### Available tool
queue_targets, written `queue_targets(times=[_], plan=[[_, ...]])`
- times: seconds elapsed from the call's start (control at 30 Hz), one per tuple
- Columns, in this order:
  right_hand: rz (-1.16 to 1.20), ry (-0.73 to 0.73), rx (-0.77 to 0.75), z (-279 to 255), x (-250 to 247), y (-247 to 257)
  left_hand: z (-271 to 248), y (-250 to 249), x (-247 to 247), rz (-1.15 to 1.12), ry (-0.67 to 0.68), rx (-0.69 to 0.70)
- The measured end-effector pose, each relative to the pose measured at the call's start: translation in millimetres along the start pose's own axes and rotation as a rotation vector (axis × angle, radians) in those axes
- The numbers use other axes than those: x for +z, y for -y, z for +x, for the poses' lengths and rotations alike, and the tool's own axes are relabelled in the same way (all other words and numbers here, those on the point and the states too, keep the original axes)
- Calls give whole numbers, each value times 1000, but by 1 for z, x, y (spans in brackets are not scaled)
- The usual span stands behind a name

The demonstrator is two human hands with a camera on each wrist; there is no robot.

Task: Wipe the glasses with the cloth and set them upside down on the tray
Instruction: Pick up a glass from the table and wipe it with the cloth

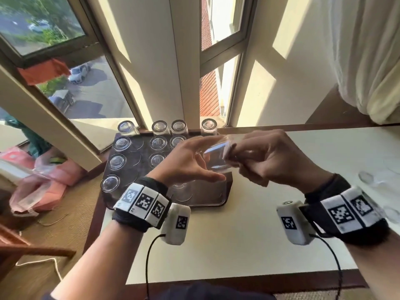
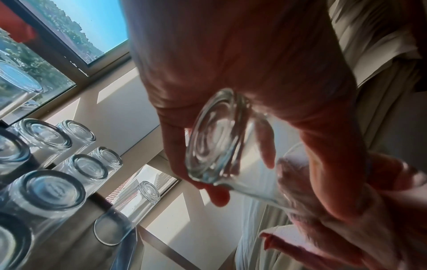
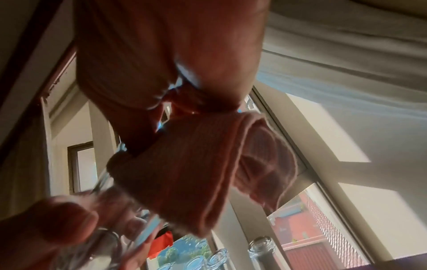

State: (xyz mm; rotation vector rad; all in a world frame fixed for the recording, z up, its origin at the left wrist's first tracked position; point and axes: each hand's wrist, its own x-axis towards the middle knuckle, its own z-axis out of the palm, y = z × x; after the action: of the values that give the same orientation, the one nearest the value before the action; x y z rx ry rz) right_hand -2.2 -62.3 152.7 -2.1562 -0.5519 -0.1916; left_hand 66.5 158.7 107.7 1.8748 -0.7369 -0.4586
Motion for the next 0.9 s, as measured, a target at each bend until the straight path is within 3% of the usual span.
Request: queue_targets(times=[0.27, 0.33, 0.47, 0.6, 0.67, 0.77, 0.83, 0.9], plan=[[251, 192, 325, -8, -1, -6, -6, 5, 5, -18, 66, -54], [290, 231, 308, -16, -4, -4, -7, 8, 6, -72, 69, -84], [104, 314, 101, -27, -2, -4, -10, 10, 5, -164, 57, -107], [175, 382, 185, -28, -6, -5, -9, 8, 8, -158, 130, -107], [139, 318, 216, -24, -16, -5, -8, 7, 10, -129, 159, -101], [152, 77, 192, -21, -21, -4, -7, 4, 12, -144, 167, -93], [277, -73, 179, -23, -11, -4, -6, 5, 12, -219, 158, -100], [380, -136, 172, -27, 1, -7, -6, 5, 11, -290, 160, -106]])
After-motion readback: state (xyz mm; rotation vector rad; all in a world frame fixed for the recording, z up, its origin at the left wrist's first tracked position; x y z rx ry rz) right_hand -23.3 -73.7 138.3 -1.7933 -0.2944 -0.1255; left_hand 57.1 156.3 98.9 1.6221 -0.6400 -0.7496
